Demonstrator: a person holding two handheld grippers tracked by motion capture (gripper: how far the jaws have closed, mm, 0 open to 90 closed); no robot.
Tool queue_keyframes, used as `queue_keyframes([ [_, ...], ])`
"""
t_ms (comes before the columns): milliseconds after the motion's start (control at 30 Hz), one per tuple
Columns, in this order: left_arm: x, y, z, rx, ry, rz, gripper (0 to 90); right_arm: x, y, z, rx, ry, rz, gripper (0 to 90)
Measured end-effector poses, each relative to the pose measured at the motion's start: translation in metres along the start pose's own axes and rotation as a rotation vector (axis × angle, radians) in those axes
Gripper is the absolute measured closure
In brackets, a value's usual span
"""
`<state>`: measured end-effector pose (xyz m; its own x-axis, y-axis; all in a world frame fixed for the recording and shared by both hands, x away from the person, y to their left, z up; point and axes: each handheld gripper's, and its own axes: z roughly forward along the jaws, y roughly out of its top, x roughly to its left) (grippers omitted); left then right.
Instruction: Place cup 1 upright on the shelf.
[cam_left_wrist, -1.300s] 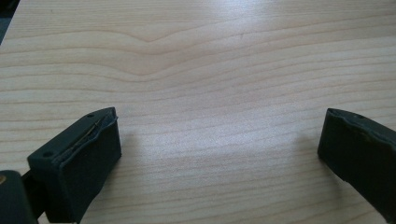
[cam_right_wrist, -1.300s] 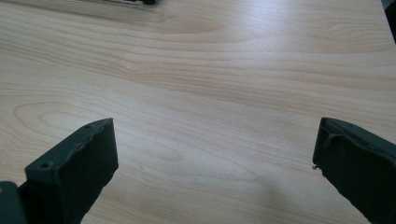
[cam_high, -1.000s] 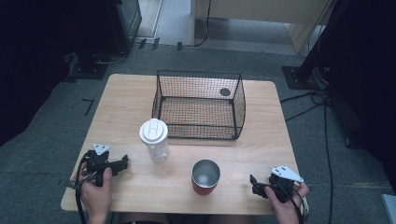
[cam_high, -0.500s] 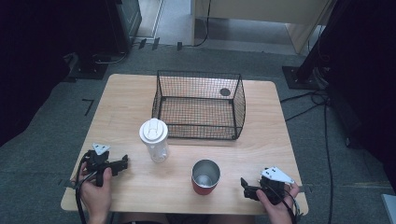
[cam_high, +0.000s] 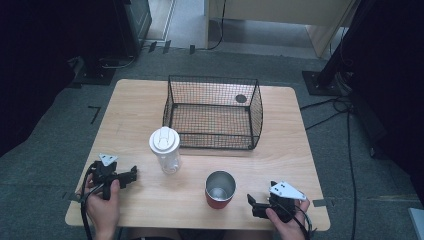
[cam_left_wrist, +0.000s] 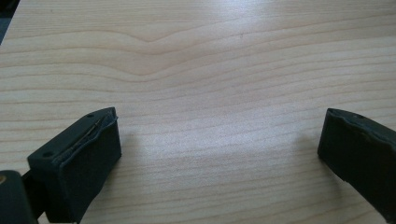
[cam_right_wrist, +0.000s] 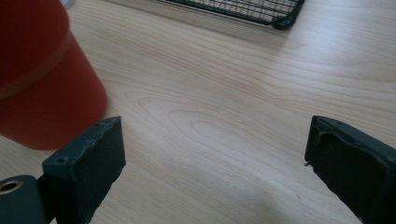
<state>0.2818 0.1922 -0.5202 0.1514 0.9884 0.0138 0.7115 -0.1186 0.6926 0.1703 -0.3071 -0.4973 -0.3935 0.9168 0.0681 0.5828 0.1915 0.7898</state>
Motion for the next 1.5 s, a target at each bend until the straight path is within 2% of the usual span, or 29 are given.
queue_keyframes([
  [200,0.0,0.0,0.0,0.0,0.0,0.0,0.0,0.01,0.002,-0.001,-0.001,0.036,-0.02,4.0],
  [333,0.0,0.0,0.0,0.0,0.0,0.0,0.0,0.02,0.006,-0.004,-0.013,0.093,-0.036,1.5],
  [533,0.0,0.0,0.0,-0.001,0.0,0.0,0.0,0.03,0.008,-0.005,-0.027,0.131,-0.047,1.4],
  [833,0.0,0.0,0.0,0.0,0.0,0.0,0.0,0.05,0.016,-0.006,-0.055,0.204,-0.089,1.4],
  [933,0.0,0.0,0.0,0.0,0.0,0.0,0.0,0.056,0.018,-0.007,-0.059,0.201,-0.114,1.4],
  [1167,0.0,0.0,0.0,0.0,0.0,0.0,0.0,0.066,0.026,-0.005,-0.08,0.246,-0.087,0.9],
  [1400,0.0,0.0,0.0,0.0,0.0,0.0,0.0,0.076,0.034,-0.003,-0.089,0.254,-0.087,0.8],
  [1500,0.0,0.0,0.0,-0.001,0.0,0.0,0.0,0.08,0.037,-0.002,-0.103,0.239,-0.089,0.3],
])
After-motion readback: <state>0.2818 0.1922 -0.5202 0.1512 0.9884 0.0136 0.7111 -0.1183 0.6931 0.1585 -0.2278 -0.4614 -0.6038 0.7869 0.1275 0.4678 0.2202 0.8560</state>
